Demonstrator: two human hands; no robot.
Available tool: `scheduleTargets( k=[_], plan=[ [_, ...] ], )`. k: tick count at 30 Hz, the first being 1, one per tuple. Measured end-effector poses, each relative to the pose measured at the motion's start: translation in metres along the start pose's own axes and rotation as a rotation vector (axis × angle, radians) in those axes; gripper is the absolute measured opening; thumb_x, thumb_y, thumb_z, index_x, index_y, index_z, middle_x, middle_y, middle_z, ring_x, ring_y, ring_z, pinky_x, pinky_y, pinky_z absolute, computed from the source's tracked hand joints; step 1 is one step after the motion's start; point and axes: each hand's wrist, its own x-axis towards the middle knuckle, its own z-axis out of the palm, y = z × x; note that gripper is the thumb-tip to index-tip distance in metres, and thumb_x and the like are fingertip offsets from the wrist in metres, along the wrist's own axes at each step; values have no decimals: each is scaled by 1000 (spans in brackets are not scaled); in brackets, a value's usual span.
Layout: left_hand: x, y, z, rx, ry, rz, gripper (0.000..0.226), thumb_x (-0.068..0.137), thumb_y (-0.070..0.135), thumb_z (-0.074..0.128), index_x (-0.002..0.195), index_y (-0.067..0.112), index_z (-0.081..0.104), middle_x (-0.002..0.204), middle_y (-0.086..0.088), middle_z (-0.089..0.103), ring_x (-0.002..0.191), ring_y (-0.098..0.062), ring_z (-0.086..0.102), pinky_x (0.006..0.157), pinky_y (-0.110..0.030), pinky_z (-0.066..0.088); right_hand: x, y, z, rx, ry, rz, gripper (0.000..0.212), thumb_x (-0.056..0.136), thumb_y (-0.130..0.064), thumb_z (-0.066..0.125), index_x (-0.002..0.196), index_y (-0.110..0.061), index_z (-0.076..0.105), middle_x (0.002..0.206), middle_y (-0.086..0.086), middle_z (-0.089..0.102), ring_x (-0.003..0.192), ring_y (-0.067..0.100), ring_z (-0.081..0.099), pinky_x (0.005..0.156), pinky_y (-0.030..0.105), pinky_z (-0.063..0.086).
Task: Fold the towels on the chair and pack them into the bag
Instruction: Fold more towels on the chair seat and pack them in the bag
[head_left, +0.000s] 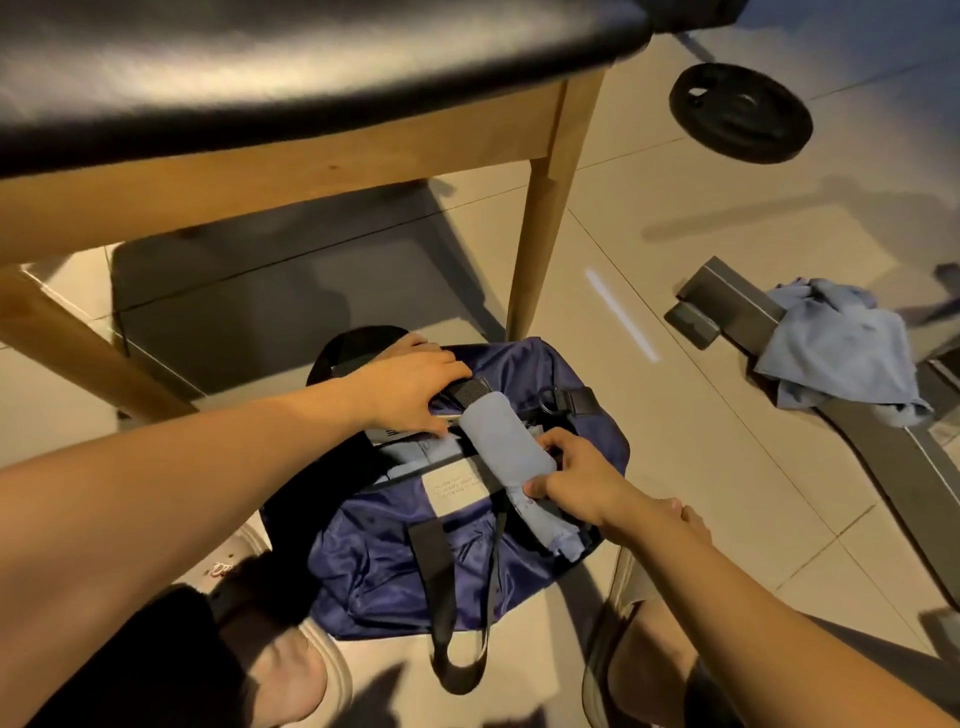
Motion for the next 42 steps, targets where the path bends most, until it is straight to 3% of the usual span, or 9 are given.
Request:
scheduleTargets(
  k=[4, 8, 12, 17, 21, 27, 32, 39, 42],
  plan=[
    [1, 0, -9, -57, 127, -86, 18, 94, 40, 63, 94, 23, 69, 87, -1, 71, 86, -28, 66, 75, -38, 49, -3, -1, -2, -53, 30, -15, 28, 85, -5, 70, 107, -18, 59, 99, -3, 63, 95, 25, 63, 77, 36, 51],
    [9, -10, -48, -226, 262, -372, 41, 100, 57, 52, 84, 25, 71, 74, 3, 66, 71, -22, 59, 62, -35, 44, -6, -8, 4, -166, 45, 2, 15, 87, -10, 67, 101, -17, 66, 89, 2, 67, 84, 25, 63, 68, 33, 45],
    [7, -20, -66, -193, 264, -424, 40, 102, 54, 52, 82, 24, 71, 72, 2, 64, 67, -19, 57, 54, -34, 39, 7, -33, 16, -157, 109, -74, 2, 89, -16, 64, 87, -15, 63, 77, 2, 62, 70, 21, 57, 60, 30, 40],
    [4, -29, -66, -264, 359, -472, 29, 101, 46, 56, 89, 26, 72, 79, 5, 63, 73, -18, 57, 57, -32, 37, 44, -56, 44, -136, 176, -239, 35, 96, -15, 62, 131, -17, 63, 119, 6, 71, 106, 29, 65, 91, 41, 53],
    [6, -31, -67, -341, 289, -430, 36, 97, 51, 61, 85, 21, 75, 78, -2, 69, 70, -23, 63, 60, -39, 48, 66, -41, 64, -246, 317, -15, 27, 96, -18, 62, 118, -4, 63, 118, 17, 67, 110, 38, 64, 88, 41, 54],
    [13, -33, -69, -446, 227, -361, 33, 96, 48, 66, 80, 21, 76, 76, -2, 67, 74, -25, 64, 63, -37, 46, 77, -60, 80, -10, 441, -150, 34, 102, -12, 55, 135, -13, 62, 122, 13, 69, 113, 32, 63, 90, 36, 51],
    [16, -35, -68, -515, 187, -319, 35, 97, 46, 66, 80, 19, 78, 77, -5, 68, 73, -24, 64, 62, -35, 45, 93, -58, 83, 135, 446, -19, 26, 100, -4, 50, 113, -9, 72, 108, 13, 72, 101, 32, 66, 78, 31, 49],
    [20, -44, -59, -562, 212, -329, 43, 95, 47, 66, 76, 10, 75, 73, -13, 67, 70, -33, 64, 68, -46, 52, 114, -55, 85, 263, 437, 103, 39, 102, -16, 58, 139, -8, 58, 138, 18, 59, 129, 35, 54, 108, 40, 43],
    [22, -42, -62, -588, 230, -318, 33, 95, 45, 68, 76, 20, 78, 69, 1, 68, 69, -19, 65, 74, -42, 52, 117, -50, 85, 209, 481, 145, 40, 104, -19, 55, 142, -8, 53, 141, 21, 53, 133, 37, 48, 107, 41, 40]
  ],
)
